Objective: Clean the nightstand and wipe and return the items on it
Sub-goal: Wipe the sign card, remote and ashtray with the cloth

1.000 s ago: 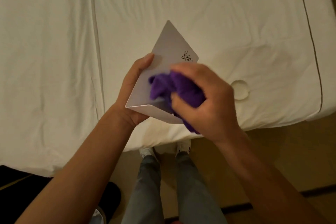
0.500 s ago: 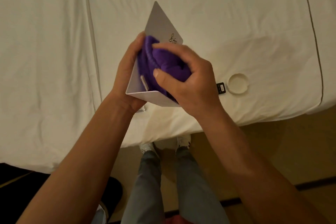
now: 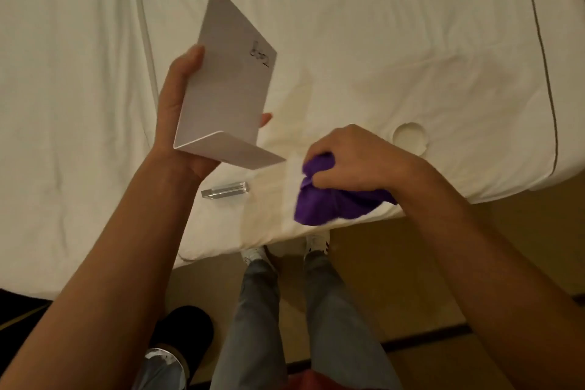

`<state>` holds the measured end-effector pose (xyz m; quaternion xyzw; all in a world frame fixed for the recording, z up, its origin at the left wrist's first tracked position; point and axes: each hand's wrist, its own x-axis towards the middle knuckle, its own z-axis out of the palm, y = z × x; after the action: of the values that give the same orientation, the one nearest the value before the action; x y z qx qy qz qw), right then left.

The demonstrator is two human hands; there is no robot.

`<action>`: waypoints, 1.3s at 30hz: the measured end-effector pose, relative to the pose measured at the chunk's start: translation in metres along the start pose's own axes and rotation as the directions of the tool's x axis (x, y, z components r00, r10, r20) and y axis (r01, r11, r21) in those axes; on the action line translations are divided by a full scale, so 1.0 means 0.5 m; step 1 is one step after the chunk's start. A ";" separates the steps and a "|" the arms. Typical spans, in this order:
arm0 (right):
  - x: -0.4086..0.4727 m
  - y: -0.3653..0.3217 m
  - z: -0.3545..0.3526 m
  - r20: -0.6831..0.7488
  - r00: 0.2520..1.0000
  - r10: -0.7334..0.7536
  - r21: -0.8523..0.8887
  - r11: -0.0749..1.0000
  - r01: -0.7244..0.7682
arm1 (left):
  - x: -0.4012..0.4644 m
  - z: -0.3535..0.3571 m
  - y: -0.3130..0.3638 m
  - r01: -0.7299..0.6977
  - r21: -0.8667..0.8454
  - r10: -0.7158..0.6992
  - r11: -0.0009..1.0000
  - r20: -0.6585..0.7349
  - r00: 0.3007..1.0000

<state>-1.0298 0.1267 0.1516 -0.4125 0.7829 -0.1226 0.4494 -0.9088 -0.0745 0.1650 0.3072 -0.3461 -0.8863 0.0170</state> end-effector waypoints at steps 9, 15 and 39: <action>-0.046 -0.036 0.008 -0.316 0.930 0.185 0.655 0.752 0.073 | 0.061 0.008 -0.058 -0.139 0.758 0.461 0.637 -0.231 0.857; 0.015 -0.080 0.022 -0.092 0.984 0.155 0.726 0.687 -0.041 | 0.083 0.012 -0.125 0.005 0.704 0.376 0.711 -0.386 0.842; 0.023 0.081 0.014 -0.263 0.883 0.389 0.698 0.709 -0.105 | 0.063 -0.114 -0.226 0.116 0.601 0.223 0.791 -0.459 0.860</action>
<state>-1.0488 0.1450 0.1178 -0.0806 0.8089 -0.4104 0.4132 -0.8819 -0.0308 0.0454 0.5076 -0.6046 -0.6129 0.0335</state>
